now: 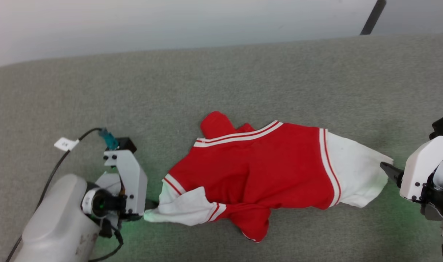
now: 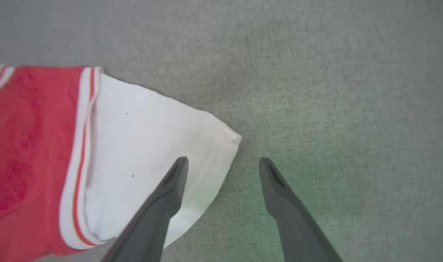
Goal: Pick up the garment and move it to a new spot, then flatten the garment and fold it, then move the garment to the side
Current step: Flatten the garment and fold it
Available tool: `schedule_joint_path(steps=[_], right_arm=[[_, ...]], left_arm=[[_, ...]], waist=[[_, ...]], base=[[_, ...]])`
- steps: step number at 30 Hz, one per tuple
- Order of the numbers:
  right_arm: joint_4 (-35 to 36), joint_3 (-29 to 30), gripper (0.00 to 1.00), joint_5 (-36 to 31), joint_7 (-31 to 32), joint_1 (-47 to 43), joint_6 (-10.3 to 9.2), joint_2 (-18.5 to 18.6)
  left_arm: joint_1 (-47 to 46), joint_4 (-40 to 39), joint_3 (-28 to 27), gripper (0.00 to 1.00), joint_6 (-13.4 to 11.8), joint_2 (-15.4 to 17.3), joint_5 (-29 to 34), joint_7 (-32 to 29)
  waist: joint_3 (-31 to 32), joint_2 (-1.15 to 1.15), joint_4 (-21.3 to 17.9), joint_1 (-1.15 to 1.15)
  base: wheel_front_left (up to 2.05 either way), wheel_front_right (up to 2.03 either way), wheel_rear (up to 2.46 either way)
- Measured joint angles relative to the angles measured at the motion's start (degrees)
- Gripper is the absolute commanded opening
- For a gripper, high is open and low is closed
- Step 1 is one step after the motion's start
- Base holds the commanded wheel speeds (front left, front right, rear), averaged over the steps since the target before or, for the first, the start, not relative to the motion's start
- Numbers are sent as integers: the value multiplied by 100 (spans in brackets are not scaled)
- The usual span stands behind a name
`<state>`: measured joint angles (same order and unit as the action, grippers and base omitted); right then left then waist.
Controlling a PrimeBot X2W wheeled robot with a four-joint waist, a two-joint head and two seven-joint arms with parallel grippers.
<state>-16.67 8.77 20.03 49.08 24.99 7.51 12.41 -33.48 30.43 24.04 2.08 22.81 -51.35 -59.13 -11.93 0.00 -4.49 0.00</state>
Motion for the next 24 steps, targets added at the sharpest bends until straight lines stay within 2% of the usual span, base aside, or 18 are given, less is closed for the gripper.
schedule_joint_path(steps=[10, 11, 12, 13, 19, 24], right_arm=[[-1271, 328, 100, -209, 113, 645, 0, -99], [-1385, 347, 68, -255, 152, 725, 0, -91], [-1504, 357, 11, -293, 196, 802, 0, -81], [-1602, 381, 0, -316, 236, 867, 0, -86], [-1971, 400, 0, -665, 441, 1195, 0, -77], [-2094, 400, 0, -606, 517, 1356, 0, -116]], left_arm=[[-376, 88, 7, 0, 96, -140, -15, 51], [-400, 105, 7, 0, 97, -153, -16, 63], [-416, 131, 4, 0, 102, -166, -19, 75], [-430, 157, 4, 0, 114, -172, -19, 77], [-542, 359, 40, 0, 147, -227, -19, 141], [-671, 550, 65, 0, 170, -256, -19, 144]], waist=[[-323, 0, 238, 0], [-342, 0, 257, 0], [-359, 0, 274, 0], [-370, 0, 289, 0], [-282, 0, 305, 0], [-91, 0, 303, 0]], base=[[0, 0, 0], [0, 0, 0], [0, 0, 0], [0, 0, 0], [0, 0, 0], [0, 0, 0]])
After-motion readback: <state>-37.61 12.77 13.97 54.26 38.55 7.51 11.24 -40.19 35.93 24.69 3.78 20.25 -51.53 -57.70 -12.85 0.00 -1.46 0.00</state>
